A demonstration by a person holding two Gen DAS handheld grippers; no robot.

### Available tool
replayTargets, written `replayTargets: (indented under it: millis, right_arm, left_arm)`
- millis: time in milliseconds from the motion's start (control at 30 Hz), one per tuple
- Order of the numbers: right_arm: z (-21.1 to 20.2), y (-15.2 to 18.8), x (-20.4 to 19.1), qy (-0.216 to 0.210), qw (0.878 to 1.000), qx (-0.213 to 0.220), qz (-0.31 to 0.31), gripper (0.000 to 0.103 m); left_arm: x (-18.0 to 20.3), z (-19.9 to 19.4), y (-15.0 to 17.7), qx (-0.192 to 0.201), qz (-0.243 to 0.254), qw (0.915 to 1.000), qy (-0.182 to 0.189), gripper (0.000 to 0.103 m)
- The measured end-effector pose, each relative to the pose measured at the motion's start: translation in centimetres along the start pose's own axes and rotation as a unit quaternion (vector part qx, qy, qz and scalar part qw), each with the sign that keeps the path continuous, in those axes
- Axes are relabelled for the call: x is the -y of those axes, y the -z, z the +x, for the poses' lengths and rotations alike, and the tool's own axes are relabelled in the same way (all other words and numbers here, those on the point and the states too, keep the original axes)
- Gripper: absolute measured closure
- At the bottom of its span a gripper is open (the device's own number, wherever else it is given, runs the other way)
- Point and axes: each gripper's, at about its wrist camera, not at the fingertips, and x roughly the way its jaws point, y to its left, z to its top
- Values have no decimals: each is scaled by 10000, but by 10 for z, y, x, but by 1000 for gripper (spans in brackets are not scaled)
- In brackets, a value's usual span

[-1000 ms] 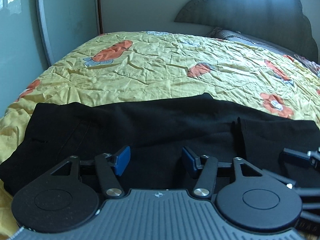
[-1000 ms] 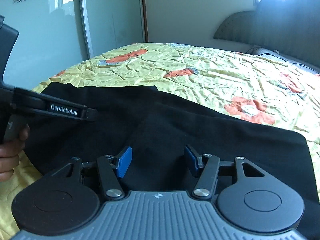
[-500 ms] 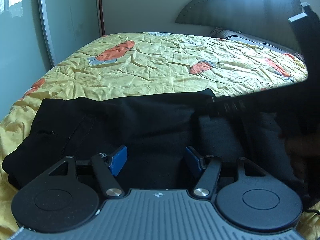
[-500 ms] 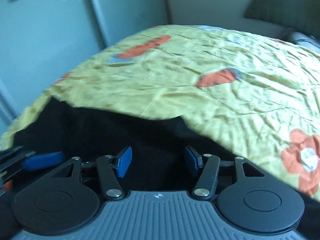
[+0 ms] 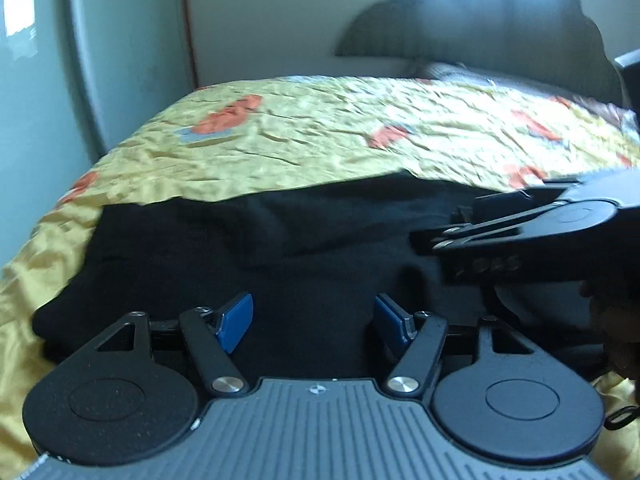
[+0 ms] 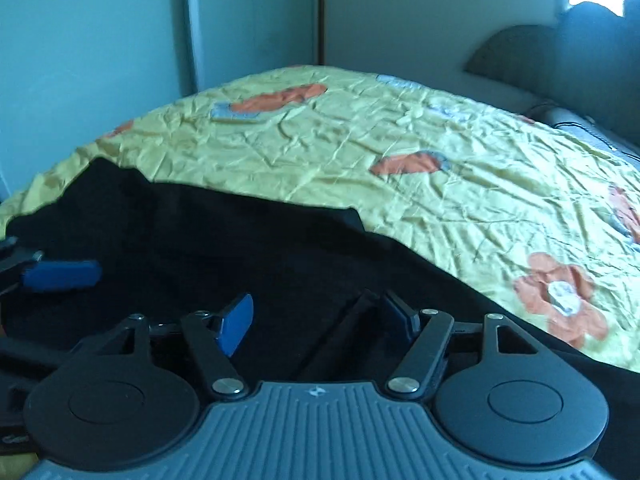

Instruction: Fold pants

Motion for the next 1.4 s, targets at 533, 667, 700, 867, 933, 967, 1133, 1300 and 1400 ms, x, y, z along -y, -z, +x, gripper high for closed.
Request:
replayTargets:
  millis: [533,667,700,867,933,967,1133,1300,1400]
  right_arm:
    - [-34,8,-126,-936,9773,1049,-1582,34]
    - [-35,16,-186,-923,9472,1490,-2683,39]
    - [-30,17,-197,-935,9423,1443,-2873,43]
    - [-6,25,-228,-871,9295,1203,-3375,67]
    - [0,26,-239,-732,9231,1210,-3576,68]
    - [2,27,-242,-679,9211,1198,-3643,74]
    - [8,29,-247,-747,9208,1179,-3641,92]
    - [4,24,-241,-1064,9285,1108,-3381,94]
    - [2,24,-242,-1180,9254,1112,-3424,94]
  left_arm:
    - [-182,-30,4,-150,-2755,9587,-684,41]
    - [-198,-40,11,-233,-3109,9495,-365,41]
    - [-198,-40,13,-253,-3135,9487,-316,42]
    - [-204,-38,19,-329,-3342,9419,-117,43]
    - [-208,-35,21,-360,-3533,9347,98,47]
    - [-209,-33,21,-388,-3614,9314,211,48]
    - [-208,-22,24,-544,-3789,9223,540,62]
    - [-211,-19,30,-485,-4087,9091,650,86]
    - [-207,-24,33,-369,-3983,9149,543,95]
